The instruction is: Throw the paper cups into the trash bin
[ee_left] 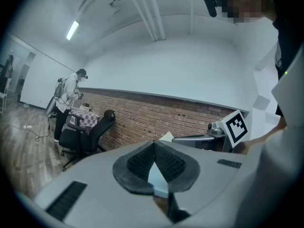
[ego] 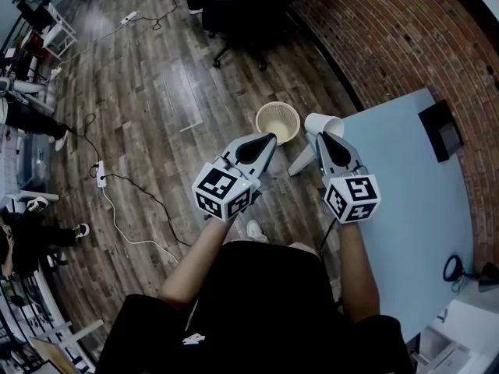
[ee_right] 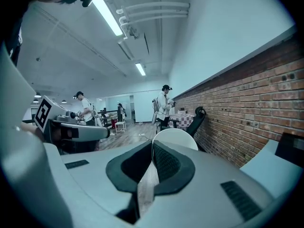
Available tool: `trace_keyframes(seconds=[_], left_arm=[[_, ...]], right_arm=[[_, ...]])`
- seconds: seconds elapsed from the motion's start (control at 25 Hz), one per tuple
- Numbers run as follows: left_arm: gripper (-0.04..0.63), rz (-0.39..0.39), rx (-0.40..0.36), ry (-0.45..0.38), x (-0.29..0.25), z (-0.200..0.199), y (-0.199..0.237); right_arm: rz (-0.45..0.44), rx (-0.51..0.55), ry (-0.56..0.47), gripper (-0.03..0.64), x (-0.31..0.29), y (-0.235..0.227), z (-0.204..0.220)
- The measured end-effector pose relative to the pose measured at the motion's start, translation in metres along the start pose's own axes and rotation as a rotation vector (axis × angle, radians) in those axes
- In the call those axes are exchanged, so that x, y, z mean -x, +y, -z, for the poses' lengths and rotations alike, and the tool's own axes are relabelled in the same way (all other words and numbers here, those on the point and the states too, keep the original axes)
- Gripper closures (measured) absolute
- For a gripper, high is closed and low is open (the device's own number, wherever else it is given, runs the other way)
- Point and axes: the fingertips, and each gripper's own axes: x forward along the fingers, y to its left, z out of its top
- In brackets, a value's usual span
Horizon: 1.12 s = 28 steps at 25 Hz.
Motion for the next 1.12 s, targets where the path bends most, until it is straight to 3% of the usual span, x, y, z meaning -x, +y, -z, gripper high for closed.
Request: trace_keyframes(seconds=[0.56, 1.12], left_arm=[[0.592, -0.031, 0.025, -0.015, 0.031, 0.001, 0.040], [0.592, -0.068, 0.027, -0.022, 0.018, -0.005, 0.077]], right_arm=[[-0.026, 0.019, -0.002, 0.603, -0.030, 0.035, -0.008], [-0.069, 0.033, 0.001, 0.603, -0.069, 0.028, -0.018]])
